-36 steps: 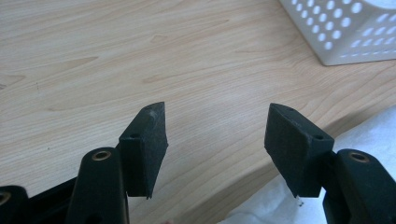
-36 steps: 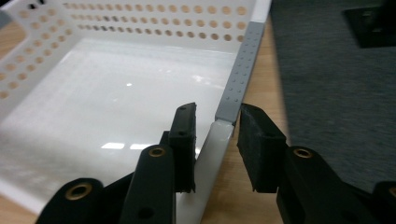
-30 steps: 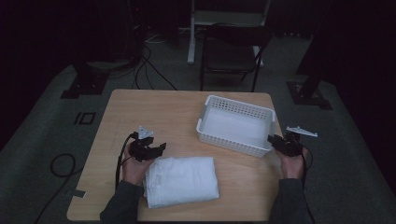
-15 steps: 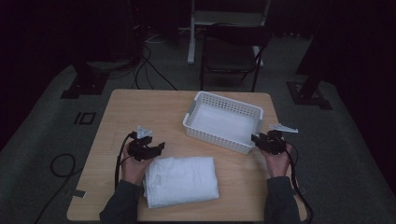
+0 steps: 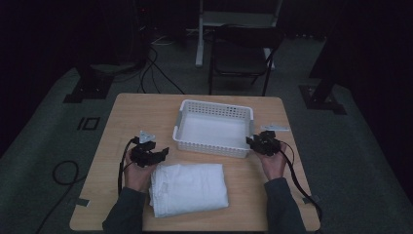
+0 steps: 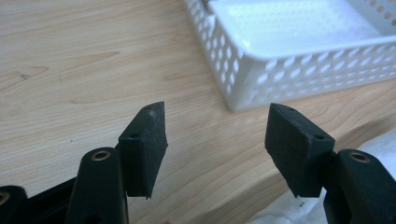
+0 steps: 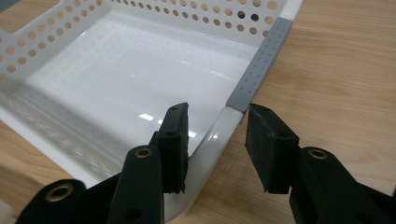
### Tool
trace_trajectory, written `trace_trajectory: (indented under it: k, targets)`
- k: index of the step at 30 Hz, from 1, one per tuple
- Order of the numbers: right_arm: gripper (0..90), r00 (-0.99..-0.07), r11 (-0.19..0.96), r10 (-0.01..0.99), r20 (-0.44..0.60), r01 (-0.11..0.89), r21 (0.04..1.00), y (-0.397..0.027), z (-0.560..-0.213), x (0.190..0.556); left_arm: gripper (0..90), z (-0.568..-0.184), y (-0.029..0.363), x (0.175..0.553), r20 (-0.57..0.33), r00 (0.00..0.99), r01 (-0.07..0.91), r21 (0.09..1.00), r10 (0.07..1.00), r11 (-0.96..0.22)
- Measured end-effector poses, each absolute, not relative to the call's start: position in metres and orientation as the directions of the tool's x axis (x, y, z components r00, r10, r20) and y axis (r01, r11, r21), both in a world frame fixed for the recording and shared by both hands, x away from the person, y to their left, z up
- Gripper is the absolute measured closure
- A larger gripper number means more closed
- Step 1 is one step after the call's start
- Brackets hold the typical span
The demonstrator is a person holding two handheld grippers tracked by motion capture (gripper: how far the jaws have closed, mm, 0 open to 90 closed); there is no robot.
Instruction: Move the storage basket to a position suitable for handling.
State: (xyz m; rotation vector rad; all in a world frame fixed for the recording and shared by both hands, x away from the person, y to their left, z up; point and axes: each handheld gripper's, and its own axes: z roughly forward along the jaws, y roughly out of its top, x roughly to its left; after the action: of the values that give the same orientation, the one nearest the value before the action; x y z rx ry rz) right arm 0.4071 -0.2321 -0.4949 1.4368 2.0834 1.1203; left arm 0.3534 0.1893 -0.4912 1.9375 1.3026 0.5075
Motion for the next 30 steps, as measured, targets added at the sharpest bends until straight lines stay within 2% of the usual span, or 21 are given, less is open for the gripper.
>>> trace_trajectory:
  k: [11, 19, 28, 30]
  targets:
    - [58.5, -0.450, 0.201, 0.885, 0.121, 0.603, 0.772, -0.207, -0.497, 0.414, 41.1, -0.500, 0.188, 0.361, -0.053, 0.415, 0.604, 0.763, 0.908, -0.231]
    - [60.9, -0.433, 0.162, 0.888, 0.157, 0.612, 0.774, -0.207, -0.496, 0.427, 47.3, -0.512, 0.192, 0.379, -0.085, 0.396, 0.641, 0.738, 0.914, -0.210]
    - [61.3, -0.439, 0.163, 0.884, 0.160, 0.612, 0.774, -0.208, -0.496, 0.437, 46.9, -0.506, 0.183, 0.381, -0.063, 0.451, 0.601, 0.758, 0.890, -0.252]
    - [58.1, -0.428, 0.156, 0.891, 0.155, 0.608, 0.779, -0.209, -0.494, 0.436, 46.1, -0.505, 0.182, 0.379, -0.052, 0.461, 0.597, 0.757, 0.886, -0.266]
